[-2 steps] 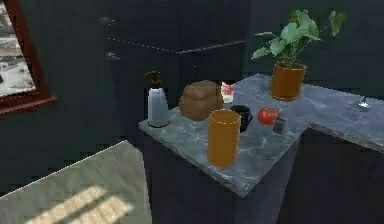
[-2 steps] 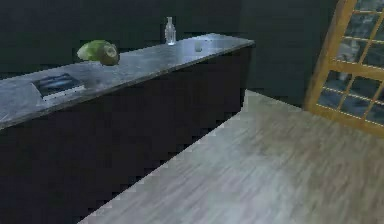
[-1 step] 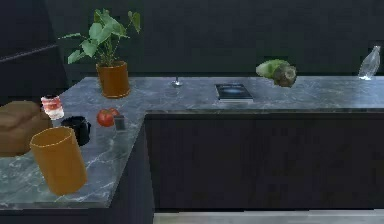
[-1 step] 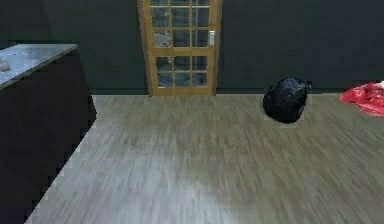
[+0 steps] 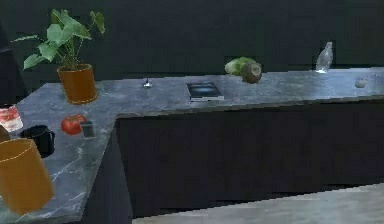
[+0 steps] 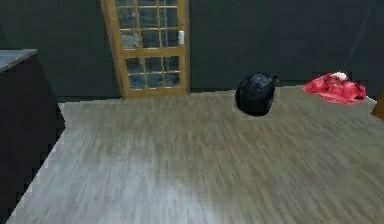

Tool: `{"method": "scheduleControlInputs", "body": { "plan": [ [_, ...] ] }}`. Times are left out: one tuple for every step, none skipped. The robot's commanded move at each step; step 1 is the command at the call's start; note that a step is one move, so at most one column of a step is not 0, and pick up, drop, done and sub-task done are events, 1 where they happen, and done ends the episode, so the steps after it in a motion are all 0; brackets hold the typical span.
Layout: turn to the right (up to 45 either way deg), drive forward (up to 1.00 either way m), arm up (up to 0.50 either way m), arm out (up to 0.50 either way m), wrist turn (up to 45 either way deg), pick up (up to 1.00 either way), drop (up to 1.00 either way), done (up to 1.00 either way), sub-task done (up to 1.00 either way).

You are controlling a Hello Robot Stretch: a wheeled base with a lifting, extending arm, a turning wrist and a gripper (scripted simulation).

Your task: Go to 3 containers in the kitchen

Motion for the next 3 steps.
{"method": "scheduleControlInputs", "body": {
  "plan": [
    [3.0, 0.00, 0.00, 0.00, 0.0, 0.00, 0.00, 0.00, 0.00],
    [0.0, 0.10, 0.00, 0.00, 0.0, 0.00, 0.00, 0.00, 0.00],
    [-45.0, 0.00, 0.00, 0.00, 0.0, 0.00, 0.00, 0.00, 0.00]
  ]
}}
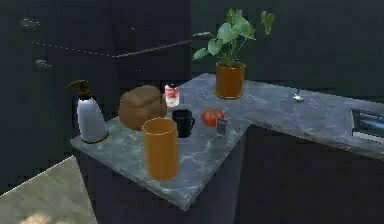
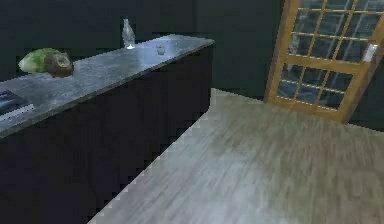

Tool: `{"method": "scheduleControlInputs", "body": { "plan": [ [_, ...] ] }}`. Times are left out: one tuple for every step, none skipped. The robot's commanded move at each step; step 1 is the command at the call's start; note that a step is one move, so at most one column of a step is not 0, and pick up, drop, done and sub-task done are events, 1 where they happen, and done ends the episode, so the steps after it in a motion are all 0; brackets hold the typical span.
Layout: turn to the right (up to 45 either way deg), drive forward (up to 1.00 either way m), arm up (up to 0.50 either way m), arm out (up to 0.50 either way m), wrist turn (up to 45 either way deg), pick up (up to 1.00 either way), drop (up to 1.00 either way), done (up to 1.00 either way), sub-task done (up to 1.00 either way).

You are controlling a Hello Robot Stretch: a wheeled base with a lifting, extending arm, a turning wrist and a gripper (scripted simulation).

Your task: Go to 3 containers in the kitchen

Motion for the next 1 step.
{"method": "scheduleControlInputs", "body": {
  "plan": [
    [-27.0, 0.00, 0.00, 0.00, 0.0, 0.00, 0.00, 0.00, 0.00]
  ]
}}
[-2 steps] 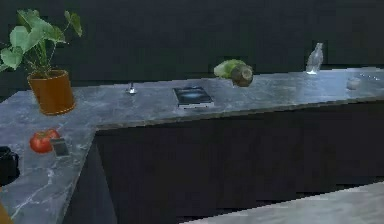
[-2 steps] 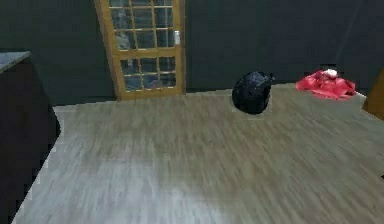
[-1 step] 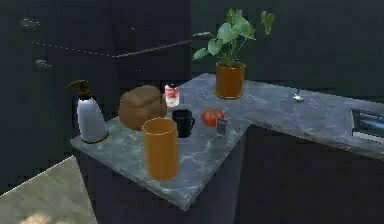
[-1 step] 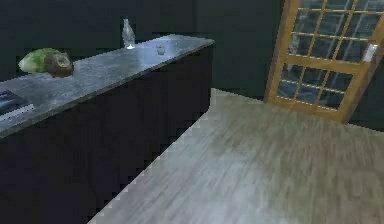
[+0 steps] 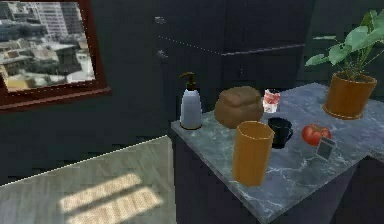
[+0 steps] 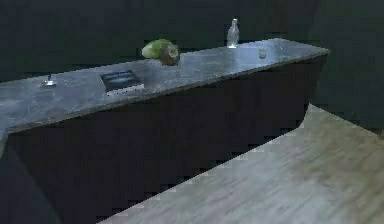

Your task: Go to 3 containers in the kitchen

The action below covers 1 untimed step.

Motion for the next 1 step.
{"method": "scheduleControlInputs", "body": {
  "plan": [
    [0.0, 0.00, 0.00, 0.00, 0.0, 0.00, 0.00, 1.00, 0.00]
  ]
}}
